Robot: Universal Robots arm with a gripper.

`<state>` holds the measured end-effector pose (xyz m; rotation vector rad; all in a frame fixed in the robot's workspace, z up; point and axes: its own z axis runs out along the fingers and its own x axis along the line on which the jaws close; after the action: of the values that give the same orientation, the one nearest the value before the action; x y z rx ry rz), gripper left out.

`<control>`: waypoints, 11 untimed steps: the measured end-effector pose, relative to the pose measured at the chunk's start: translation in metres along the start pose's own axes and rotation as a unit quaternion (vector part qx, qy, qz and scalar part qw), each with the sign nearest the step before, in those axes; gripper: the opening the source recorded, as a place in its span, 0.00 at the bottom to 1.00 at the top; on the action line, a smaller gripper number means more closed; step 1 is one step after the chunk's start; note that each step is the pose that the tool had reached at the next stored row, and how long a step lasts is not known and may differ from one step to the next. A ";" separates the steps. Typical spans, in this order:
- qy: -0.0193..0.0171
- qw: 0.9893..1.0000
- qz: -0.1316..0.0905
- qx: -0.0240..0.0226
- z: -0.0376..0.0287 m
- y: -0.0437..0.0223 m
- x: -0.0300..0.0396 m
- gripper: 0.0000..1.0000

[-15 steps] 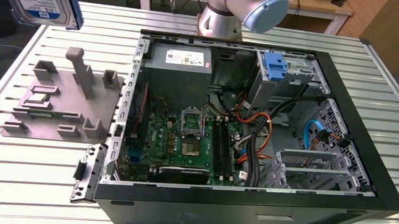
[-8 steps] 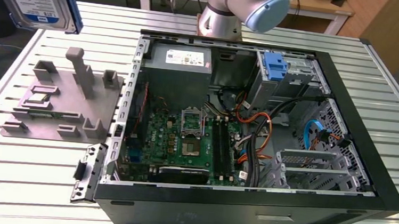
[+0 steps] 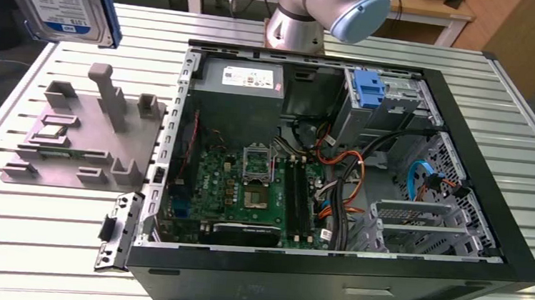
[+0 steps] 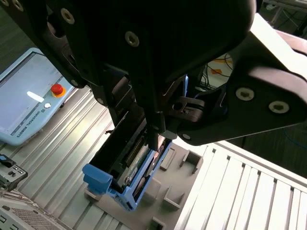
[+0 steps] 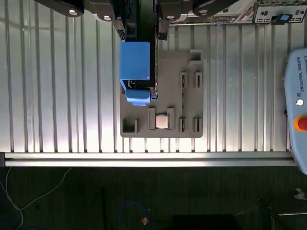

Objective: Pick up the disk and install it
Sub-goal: 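Pick up the disk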

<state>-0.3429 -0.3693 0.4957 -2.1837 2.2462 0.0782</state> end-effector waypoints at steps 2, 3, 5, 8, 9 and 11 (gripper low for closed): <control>0.000 1.000 0.000 -0.001 -0.0002 -0.0067 0.0002 0.35; 0.000 1.000 0.000 -0.002 -0.0004 -0.0100 0.0003 0.35; 0.000 1.000 0.000 -0.003 -0.0005 -0.0165 0.0005 0.35; 0.000 1.000 0.000 -0.003 -0.0008 -0.0228 0.0004 0.35; 0.000 1.000 0.000 -0.003 -0.0007 -0.0229 0.0004 0.35; 0.000 1.000 0.000 -0.003 -0.0007 -0.0229 0.0004 0.35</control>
<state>-0.3200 -0.3704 0.4957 -2.1867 2.2498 0.0859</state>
